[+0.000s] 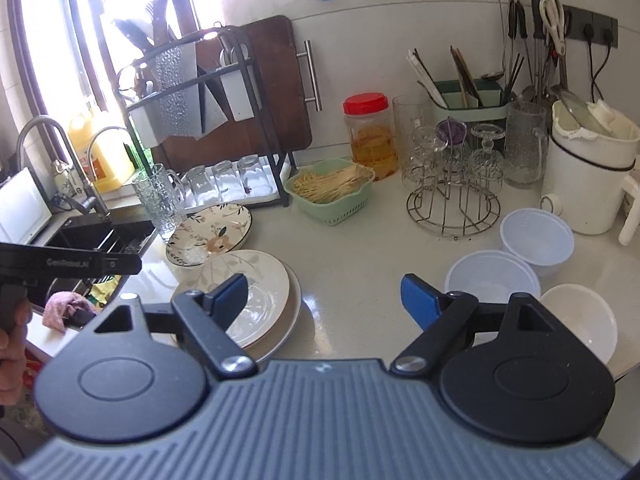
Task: Organize plates and bowls
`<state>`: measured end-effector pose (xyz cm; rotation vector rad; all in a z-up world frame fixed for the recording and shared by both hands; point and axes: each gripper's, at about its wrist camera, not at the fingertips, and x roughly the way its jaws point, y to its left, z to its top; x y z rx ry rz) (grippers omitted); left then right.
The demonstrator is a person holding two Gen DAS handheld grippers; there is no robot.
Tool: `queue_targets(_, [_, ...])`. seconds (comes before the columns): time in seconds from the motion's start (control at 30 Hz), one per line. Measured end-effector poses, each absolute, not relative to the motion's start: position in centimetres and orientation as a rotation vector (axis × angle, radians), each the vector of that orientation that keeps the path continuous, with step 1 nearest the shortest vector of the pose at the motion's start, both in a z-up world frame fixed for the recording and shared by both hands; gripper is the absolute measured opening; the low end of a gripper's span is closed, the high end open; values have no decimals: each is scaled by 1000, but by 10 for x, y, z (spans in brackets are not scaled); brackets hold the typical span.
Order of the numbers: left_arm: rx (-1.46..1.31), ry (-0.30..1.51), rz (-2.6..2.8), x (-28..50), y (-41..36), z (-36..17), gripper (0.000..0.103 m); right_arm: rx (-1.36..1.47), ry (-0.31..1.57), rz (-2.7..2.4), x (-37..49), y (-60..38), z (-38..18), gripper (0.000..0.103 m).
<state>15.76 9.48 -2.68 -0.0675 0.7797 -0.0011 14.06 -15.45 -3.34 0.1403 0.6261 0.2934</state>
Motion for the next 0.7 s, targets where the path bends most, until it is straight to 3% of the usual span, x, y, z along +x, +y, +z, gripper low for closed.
queue_targets(0.23, [-93, 816, 63, 176, 111, -29, 51, 154, 656, 351, 158, -141, -34, 85])
queue_targets(0.7, [-231, 793, 162, 251, 210, -23, 52, 153, 660, 424, 245, -91, -24, 85])
